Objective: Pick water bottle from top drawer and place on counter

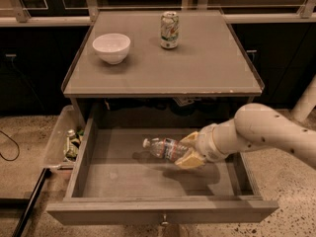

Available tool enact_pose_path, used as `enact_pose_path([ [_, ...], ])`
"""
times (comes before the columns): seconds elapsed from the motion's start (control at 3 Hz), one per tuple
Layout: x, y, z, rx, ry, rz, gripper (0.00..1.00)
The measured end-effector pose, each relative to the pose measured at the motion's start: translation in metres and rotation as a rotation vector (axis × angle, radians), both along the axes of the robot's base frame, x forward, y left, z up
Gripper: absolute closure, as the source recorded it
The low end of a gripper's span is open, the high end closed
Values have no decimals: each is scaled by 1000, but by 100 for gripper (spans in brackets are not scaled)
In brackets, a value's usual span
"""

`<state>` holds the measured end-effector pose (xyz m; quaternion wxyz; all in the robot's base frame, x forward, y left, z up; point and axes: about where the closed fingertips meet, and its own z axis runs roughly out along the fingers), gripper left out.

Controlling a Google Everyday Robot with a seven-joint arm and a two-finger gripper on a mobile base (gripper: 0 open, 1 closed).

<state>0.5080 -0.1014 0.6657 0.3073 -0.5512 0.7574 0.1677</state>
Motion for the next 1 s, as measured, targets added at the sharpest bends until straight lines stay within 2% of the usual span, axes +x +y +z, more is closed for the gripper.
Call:
enact_pose_path([
  [0.33, 6, -12, 54, -53, -43, 30, 100],
  [0.67, 23, -34, 113, -116, -90, 29, 100],
  [1.0, 47, -67, 167, -157, -161, -35, 100],
])
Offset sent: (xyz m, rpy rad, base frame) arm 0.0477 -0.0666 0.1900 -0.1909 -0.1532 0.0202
